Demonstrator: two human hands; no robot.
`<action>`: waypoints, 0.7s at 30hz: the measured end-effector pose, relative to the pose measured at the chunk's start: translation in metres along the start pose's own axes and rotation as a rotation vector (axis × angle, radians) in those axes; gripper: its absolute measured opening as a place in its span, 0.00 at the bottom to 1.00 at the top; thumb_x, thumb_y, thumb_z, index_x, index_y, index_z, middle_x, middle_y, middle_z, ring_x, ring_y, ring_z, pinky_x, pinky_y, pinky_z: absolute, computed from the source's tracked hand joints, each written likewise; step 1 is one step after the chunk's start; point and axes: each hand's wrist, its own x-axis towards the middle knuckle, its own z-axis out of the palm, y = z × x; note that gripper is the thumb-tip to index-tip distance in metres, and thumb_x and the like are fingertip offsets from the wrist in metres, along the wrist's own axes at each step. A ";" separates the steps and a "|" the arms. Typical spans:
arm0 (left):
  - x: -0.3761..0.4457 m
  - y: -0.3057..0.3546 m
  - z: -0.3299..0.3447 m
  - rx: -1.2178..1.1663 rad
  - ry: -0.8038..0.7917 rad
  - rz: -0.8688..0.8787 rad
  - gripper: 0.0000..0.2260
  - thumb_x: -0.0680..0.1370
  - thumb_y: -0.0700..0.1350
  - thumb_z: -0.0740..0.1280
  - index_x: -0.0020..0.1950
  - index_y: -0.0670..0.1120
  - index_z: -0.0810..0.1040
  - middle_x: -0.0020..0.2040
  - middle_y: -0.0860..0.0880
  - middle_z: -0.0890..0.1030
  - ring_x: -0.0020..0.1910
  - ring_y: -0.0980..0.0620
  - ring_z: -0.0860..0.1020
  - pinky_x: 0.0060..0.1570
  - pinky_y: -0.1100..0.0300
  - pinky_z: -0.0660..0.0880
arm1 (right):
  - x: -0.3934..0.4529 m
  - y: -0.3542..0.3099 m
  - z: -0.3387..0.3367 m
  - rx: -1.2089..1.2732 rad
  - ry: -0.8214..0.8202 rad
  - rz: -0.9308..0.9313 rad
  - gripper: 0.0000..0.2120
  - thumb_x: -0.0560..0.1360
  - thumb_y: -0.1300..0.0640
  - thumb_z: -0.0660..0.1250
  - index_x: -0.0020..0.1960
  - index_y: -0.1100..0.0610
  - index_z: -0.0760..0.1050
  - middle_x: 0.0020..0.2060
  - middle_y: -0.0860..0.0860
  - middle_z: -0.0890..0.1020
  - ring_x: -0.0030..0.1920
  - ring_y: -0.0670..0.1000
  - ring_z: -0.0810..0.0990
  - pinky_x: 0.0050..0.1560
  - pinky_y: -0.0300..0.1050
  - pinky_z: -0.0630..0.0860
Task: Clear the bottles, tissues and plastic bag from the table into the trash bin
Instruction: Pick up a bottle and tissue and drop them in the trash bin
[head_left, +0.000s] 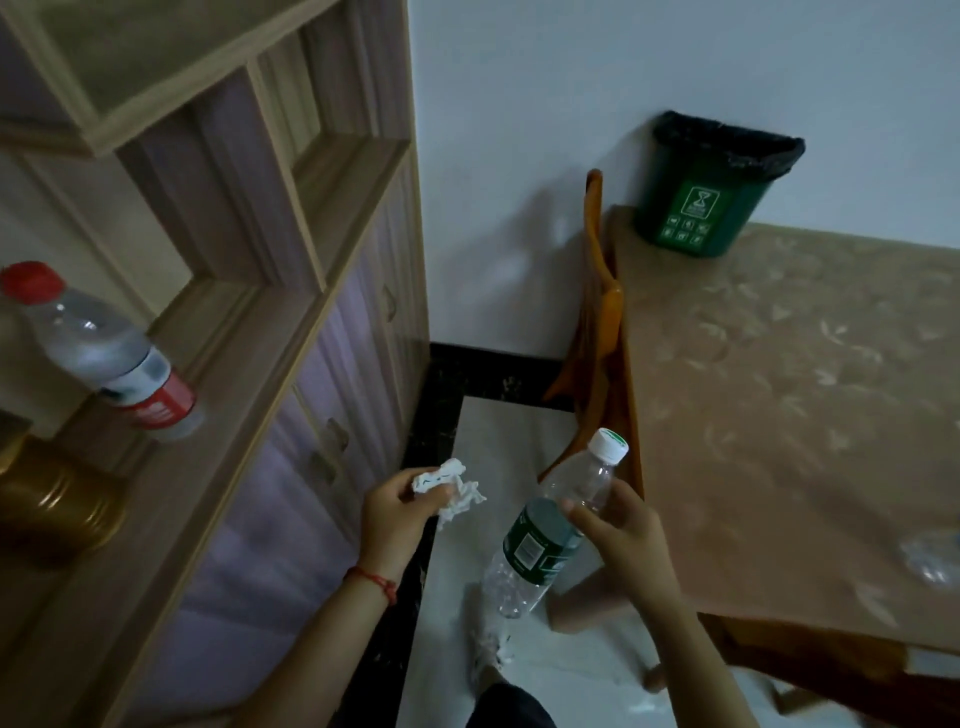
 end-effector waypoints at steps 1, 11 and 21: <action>0.013 0.004 0.005 -0.007 0.003 0.006 0.09 0.69 0.35 0.73 0.36 0.49 0.81 0.30 0.56 0.82 0.33 0.61 0.78 0.35 0.70 0.74 | 0.014 -0.002 -0.001 0.004 0.001 -0.006 0.12 0.69 0.55 0.71 0.52 0.49 0.75 0.48 0.48 0.83 0.48 0.47 0.82 0.50 0.44 0.78; 0.147 0.061 0.071 -0.036 0.031 0.032 0.05 0.69 0.36 0.73 0.39 0.46 0.82 0.36 0.49 0.82 0.35 0.58 0.79 0.36 0.68 0.75 | 0.168 -0.049 -0.019 0.031 -0.023 -0.050 0.11 0.69 0.58 0.72 0.51 0.50 0.76 0.46 0.48 0.83 0.45 0.45 0.83 0.42 0.37 0.78; 0.273 0.092 0.104 -0.050 -0.011 -0.002 0.07 0.69 0.35 0.72 0.37 0.47 0.81 0.31 0.52 0.82 0.32 0.61 0.78 0.33 0.70 0.74 | 0.285 -0.072 -0.010 0.056 -0.009 -0.018 0.17 0.69 0.55 0.71 0.57 0.53 0.74 0.49 0.47 0.82 0.47 0.44 0.83 0.40 0.40 0.80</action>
